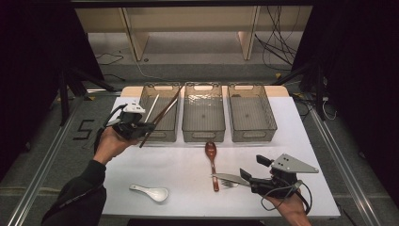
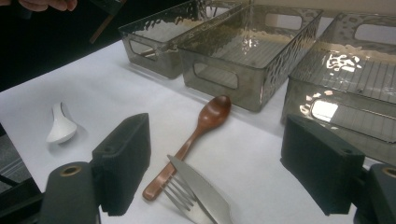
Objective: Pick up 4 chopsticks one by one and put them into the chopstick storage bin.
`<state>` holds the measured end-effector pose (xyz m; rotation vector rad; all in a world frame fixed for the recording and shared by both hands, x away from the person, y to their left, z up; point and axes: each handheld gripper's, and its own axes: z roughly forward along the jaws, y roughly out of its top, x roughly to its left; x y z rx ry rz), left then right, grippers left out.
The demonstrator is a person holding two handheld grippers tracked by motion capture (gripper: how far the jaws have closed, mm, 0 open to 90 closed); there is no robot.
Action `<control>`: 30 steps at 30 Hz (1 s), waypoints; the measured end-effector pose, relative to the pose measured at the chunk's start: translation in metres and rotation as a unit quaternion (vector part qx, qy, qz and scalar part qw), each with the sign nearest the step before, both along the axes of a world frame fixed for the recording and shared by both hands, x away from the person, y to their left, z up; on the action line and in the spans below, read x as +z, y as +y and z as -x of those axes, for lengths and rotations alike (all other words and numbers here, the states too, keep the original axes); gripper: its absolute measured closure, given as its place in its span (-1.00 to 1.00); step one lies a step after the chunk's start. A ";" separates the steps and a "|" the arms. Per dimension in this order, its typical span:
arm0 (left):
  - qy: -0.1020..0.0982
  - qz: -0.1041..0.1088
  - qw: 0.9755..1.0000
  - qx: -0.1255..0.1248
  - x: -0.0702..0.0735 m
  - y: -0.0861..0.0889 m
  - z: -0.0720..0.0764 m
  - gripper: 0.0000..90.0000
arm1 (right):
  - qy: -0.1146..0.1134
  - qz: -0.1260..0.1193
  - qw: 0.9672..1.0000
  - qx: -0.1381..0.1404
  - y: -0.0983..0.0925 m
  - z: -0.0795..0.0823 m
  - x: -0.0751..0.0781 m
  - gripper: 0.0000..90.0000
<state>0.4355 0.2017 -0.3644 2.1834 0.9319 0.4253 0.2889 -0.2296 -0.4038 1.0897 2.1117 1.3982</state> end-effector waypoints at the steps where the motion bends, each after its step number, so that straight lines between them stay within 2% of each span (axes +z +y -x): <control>1: -0.001 0.002 1.000 0.003 0.001 0.000 -0.001 0.85 | 0.000 0.000 1.000 0.000 0.000 0.000 0.000 -0.44; 11: -0.010 0.021 0.999 0.024 0.011 0.010 -0.013 0.85 | 0.002 0.001 1.000 -0.001 0.000 0.000 0.000 -0.44; 14: -0.016 0.028 0.999 0.031 0.012 0.010 -0.021 0.85 | 0.003 0.001 1.000 -0.002 -0.001 -0.001 -0.001 -0.44; 18: -0.021 0.026 0.999 0.038 0.017 0.010 -0.034 0.85 | 0.002 0.000 1.000 -0.002 0.000 -0.001 -0.001 -0.44; 20: -0.021 0.033 0.998 0.045 0.020 0.012 -0.043 0.85 | 0.003 0.001 1.000 -0.001 -0.001 -0.001 -0.001 -0.44; 24: -0.025 0.027 0.998 0.053 0.022 0.012 -0.055 0.85 | 0.001 -0.002 1.000 -0.001 -0.001 -0.001 -0.001 -0.44; 30: -0.038 0.026 0.997 0.066 0.019 0.012 -0.067 0.85 | 0.004 -0.002 1.000 0.000 -0.001 -0.001 -0.001 -0.44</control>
